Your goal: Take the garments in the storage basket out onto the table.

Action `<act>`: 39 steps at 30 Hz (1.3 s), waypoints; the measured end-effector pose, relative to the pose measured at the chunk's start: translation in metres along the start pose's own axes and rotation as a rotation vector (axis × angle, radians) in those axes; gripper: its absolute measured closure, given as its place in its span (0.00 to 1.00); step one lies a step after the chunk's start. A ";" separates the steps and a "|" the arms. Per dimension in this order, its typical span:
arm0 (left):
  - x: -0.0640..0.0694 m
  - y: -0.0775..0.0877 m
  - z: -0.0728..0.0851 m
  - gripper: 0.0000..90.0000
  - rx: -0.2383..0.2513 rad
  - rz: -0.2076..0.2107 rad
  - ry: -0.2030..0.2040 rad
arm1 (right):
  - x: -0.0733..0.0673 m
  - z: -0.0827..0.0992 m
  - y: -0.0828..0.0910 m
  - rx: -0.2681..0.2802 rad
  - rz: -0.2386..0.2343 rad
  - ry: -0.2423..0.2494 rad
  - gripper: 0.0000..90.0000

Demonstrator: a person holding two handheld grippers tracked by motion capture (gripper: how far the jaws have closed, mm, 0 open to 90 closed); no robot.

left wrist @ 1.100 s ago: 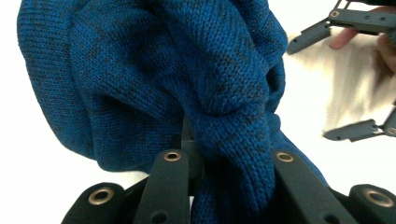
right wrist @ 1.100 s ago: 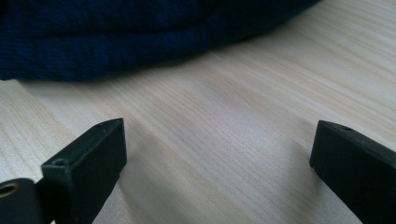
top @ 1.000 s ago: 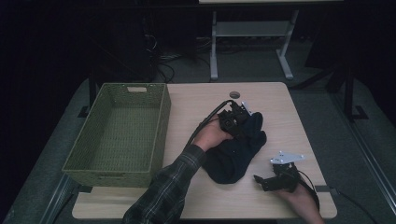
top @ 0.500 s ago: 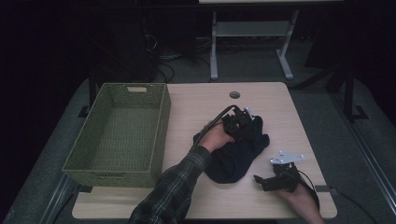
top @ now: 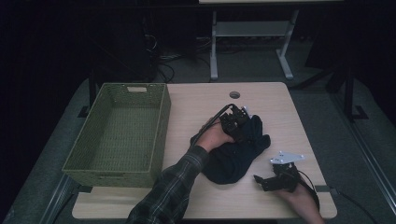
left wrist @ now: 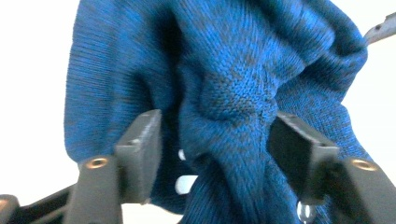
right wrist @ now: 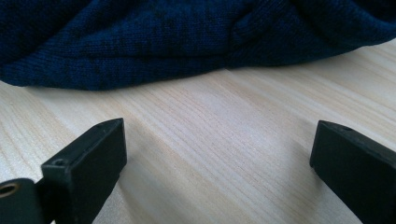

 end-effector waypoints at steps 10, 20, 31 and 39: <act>0.000 0.051 0.004 0.34 0.119 -0.026 0.032 | 0.000 0.000 0.000 -0.003 -0.001 -0.004 0.04; 0.006 0.083 0.039 0.75 0.139 -0.008 0.051 | 0.000 0.000 0.000 -0.003 0.000 -0.003 0.04; 0.020 0.070 0.094 1.00 0.062 -0.058 0.107 | 0.000 0.000 0.000 -0.003 0.000 -0.003 0.04; 0.022 0.046 0.127 1.00 -0.004 -0.085 0.144 | 0.000 0.000 0.000 -0.003 0.000 -0.002 0.04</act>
Point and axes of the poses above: each handheld gripper's, and its own axes: y roughly backward along the jaws, z roughly out of its underside, x roughly to its right, the point moved 7 cm from there along -y, roughly forward along the jaws, and after that the axes turned 1 degree about -z, right-handed, at the moved point
